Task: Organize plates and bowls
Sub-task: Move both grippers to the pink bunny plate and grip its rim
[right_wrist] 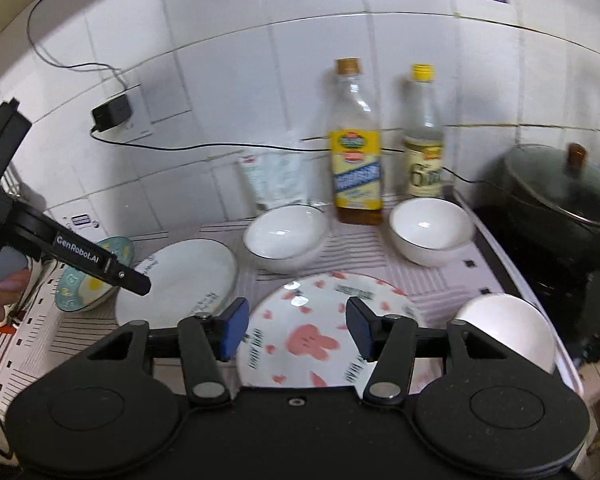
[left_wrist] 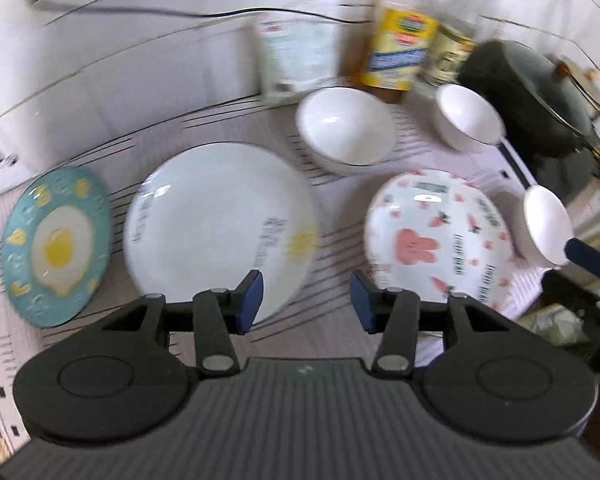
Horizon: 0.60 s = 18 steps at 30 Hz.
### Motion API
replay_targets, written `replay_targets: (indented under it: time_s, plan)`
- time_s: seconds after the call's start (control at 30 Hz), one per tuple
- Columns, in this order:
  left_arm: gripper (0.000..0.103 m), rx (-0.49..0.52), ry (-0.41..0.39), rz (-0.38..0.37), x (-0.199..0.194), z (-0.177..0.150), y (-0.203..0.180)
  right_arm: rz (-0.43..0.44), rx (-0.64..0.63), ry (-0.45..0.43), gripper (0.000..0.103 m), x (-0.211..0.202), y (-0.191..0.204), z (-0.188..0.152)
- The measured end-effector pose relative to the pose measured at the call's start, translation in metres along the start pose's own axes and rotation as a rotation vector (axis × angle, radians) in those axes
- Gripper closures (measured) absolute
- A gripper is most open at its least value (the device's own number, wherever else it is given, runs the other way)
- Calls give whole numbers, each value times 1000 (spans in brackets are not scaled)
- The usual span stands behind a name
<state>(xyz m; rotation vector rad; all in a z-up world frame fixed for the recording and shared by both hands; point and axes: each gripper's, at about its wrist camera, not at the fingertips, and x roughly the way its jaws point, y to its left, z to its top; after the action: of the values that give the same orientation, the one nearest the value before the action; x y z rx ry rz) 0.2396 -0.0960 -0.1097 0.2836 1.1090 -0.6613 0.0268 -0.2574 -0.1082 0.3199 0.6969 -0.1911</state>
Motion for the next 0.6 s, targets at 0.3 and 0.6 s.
replay_targets:
  time_s: [0.3,0.6]
  plan:
    - [48,101,41,-7,38,-16,-59,-30,230,56,42,18,-44,-57]
    - [52,56,17,4,100,-30,-65,-50,272,83,47,70,-79,-91]
